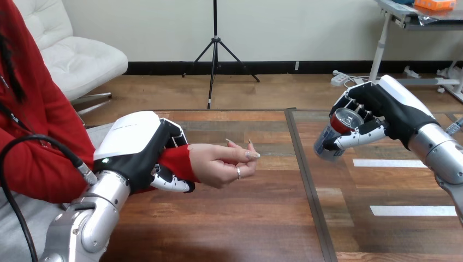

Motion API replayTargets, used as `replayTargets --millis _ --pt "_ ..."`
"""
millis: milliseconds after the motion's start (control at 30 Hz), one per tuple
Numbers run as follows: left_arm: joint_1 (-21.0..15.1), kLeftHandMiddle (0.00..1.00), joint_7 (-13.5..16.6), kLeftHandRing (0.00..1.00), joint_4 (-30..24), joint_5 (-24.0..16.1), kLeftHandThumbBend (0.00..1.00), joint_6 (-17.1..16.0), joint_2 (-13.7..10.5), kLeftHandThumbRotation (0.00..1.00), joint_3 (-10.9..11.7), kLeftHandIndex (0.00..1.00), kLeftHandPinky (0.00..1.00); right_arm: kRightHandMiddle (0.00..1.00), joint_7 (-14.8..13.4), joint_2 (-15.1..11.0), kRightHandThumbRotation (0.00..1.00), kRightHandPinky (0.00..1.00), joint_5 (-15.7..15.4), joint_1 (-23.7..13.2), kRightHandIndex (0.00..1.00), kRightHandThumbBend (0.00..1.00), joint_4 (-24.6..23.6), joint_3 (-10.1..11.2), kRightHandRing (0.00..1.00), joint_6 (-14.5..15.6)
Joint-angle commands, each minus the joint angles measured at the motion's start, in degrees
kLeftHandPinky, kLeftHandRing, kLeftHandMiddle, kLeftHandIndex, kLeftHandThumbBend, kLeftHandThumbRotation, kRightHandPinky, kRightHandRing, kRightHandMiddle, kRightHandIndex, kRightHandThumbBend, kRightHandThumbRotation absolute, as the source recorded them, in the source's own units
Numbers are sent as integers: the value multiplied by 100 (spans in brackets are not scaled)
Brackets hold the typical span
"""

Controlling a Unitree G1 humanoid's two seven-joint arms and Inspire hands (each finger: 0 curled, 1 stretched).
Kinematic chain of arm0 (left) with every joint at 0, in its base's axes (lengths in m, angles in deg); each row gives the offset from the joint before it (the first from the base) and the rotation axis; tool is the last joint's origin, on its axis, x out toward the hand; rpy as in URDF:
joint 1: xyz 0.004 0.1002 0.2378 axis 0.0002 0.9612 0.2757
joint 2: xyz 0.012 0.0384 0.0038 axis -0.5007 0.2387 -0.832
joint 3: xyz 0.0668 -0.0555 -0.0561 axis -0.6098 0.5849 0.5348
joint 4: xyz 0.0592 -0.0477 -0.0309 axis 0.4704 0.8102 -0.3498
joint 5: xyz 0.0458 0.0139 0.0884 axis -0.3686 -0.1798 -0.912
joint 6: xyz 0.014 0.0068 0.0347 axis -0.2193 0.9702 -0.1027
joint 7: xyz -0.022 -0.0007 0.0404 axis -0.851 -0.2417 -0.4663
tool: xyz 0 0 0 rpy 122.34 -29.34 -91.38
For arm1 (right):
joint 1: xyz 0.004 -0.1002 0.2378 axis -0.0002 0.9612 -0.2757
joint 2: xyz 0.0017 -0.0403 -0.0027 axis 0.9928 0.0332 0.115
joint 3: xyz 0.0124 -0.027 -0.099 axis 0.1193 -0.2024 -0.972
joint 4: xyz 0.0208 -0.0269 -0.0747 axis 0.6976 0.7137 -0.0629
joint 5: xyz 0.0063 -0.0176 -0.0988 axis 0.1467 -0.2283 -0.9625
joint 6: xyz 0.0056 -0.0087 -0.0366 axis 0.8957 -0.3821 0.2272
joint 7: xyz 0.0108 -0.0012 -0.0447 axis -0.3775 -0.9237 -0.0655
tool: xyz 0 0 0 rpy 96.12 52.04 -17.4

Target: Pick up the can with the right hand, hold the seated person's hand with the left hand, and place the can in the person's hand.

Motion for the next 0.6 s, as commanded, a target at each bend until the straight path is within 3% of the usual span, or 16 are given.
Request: replayTargets --millis 0,567 --pt "-294 45 136 41 -214 29 76 -54 21 0 77 43 35 43 -126 -87 0 35 79 -466 47 74 -205 187 38 13" --pt "-347 46 76 42 -196 43 73 -18 42 0 24 44 36 43 -30 -5 0 35 91 -507 48 73 -361 152 37 200"
